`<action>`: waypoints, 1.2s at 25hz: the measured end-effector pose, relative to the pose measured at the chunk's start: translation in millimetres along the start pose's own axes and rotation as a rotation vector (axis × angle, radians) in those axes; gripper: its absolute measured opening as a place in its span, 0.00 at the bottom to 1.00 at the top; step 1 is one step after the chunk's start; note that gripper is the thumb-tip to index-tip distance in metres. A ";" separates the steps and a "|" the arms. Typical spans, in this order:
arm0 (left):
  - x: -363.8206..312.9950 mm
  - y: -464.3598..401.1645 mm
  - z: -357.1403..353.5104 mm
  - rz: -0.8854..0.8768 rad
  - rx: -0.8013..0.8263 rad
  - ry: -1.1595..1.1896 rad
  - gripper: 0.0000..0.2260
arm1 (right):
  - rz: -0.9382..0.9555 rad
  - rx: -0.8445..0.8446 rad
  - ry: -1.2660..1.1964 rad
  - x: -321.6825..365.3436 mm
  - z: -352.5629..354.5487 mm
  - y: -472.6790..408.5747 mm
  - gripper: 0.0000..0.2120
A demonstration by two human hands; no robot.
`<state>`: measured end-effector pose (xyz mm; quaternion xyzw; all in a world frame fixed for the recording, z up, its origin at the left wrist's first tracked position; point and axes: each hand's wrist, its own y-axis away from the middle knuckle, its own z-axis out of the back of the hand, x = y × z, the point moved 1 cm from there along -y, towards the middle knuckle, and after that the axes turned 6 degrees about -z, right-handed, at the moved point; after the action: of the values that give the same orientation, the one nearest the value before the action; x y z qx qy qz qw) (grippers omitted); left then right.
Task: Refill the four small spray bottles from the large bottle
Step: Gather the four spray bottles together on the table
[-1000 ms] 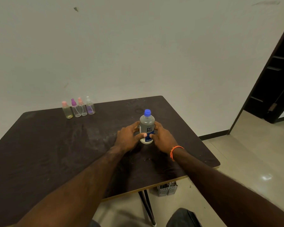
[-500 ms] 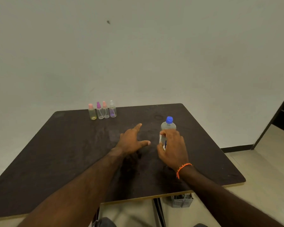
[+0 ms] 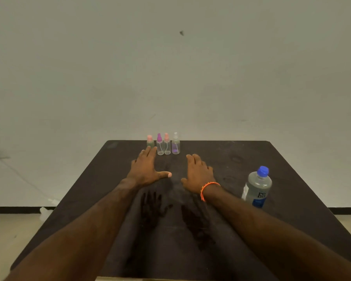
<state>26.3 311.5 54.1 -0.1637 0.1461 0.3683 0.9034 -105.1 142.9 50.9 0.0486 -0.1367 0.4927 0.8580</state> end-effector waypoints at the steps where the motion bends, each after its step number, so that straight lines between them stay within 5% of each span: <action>1: 6.5 -8.5 3.5 0.003 -0.001 0.005 0.59 | -0.009 0.008 0.008 3.8 -1.8 -16.7 0.44; 10: 70.1 -79.3 -15.2 0.187 0.023 0.099 0.67 | -0.070 0.051 -0.223 16.8 -34.5 -140.5 0.42; 15: 105.1 -125.7 -37.9 0.281 0.005 0.240 0.68 | -0.172 0.013 -0.460 10.5 -47.6 -189.9 0.50; 19: 114.9 -150.9 -46.5 0.250 -0.083 0.418 0.53 | -0.094 0.062 -0.645 5.6 -54.7 -211.2 0.51; 25: 103.9 -165.4 -53.8 0.123 -0.047 0.683 0.25 | 0.043 0.185 -0.767 16.7 -62.3 -222.3 0.33; 30: 102.2 -156.6 -54.0 0.122 -0.038 0.697 0.15 | 0.084 0.170 -0.787 17.2 -63.3 -219.7 0.24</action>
<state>200.3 247.1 -4.6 -0.2873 0.4482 0.3461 0.7725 103.7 59.0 6.3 0.2985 -0.4156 0.4807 0.7121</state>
